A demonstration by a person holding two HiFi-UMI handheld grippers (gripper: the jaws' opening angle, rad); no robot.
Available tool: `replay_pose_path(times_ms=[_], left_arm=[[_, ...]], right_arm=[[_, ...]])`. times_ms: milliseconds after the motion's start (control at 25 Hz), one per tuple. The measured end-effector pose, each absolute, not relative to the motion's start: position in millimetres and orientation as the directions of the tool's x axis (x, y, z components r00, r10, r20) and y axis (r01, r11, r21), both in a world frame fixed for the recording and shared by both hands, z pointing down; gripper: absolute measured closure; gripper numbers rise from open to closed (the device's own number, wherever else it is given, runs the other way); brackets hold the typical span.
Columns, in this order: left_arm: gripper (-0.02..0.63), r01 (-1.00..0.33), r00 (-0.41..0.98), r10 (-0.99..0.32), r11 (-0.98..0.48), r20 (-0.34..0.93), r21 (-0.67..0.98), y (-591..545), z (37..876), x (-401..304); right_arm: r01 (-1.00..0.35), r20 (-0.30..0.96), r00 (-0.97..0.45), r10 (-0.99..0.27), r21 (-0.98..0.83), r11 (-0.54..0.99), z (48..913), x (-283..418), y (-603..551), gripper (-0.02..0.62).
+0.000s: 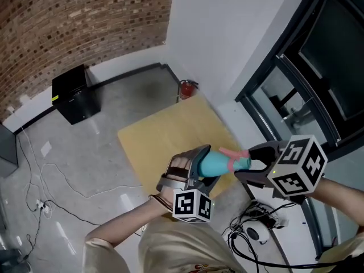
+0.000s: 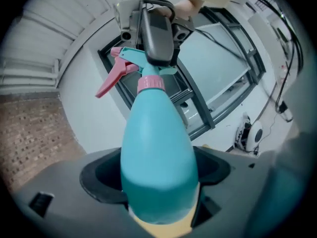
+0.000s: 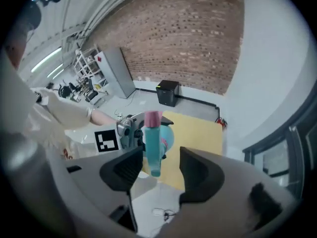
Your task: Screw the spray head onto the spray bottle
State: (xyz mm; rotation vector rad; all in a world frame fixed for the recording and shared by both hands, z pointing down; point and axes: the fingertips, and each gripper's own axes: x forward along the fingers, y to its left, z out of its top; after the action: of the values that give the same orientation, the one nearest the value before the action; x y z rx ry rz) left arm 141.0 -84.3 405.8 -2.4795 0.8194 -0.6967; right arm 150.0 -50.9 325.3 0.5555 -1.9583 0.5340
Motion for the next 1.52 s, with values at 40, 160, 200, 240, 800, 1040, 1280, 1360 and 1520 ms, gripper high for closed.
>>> replay_pose_path(times_ms=[40,160,200,240,800,1040,1280,1360,1520], left_arm=[[0.190,-0.415,0.712,-0.618,-0.754,0.333,-0.509,-84.3,408.2,140.4],[0.190,-0.389,0.751,-0.558,-0.805,0.352,-0.448,-86.8,413.2,136.3],[0.190,-0.372,0.766,-0.535,-0.821,0.357,-0.433,-87.5,415.0,135.3],[0.190,-0.349,0.783,-0.505,-0.840,0.364,-0.415,-87.7,417.0,134.6],[0.190,0.026,0.910,-0.072,-0.973,0.407,-0.229,-68.1,420.0,144.7],[0.190,0.093,0.897,-0.036,-0.959,0.441,-0.268,-54.5,424.4,148.0],[0.190,0.069,0.884,-0.103,-0.936,0.455,-0.346,-58.2,424.0,150.1],[0.190,0.043,0.881,-0.135,-0.932,0.454,-0.360,-58.9,424.4,148.8],[0.190,-0.092,0.867,-0.286,-0.897,0.408,-0.433,-68.2,416.7,147.7]], right_arm=[[-0.547,0.900,-0.402,-0.168,-0.089,0.832,319.8,149.9,-50.7,0.376],[-0.352,0.897,-0.371,-0.239,0.103,0.930,305.5,145.5,-49.1,0.376],[-0.259,0.892,-0.341,-0.295,0.213,0.942,301.6,145.2,-50.9,0.376],[-0.143,0.877,-0.307,-0.369,0.340,0.929,297.9,145.8,-54.2,0.376],[0.819,0.677,-0.396,-0.621,0.565,0.094,311.3,138.8,-50.9,0.377],[0.862,0.742,-0.377,-0.554,0.500,0.083,336.8,129.4,-37.6,0.377],[0.917,0.777,-0.310,-0.548,0.397,0.043,355.5,139.1,-37.8,0.468],[0.894,0.788,-0.300,-0.537,0.429,0.129,355.0,138.0,-37.8,0.468],[0.633,0.858,-0.252,-0.447,0.495,0.595,349.9,139.3,-40.5,0.468]])
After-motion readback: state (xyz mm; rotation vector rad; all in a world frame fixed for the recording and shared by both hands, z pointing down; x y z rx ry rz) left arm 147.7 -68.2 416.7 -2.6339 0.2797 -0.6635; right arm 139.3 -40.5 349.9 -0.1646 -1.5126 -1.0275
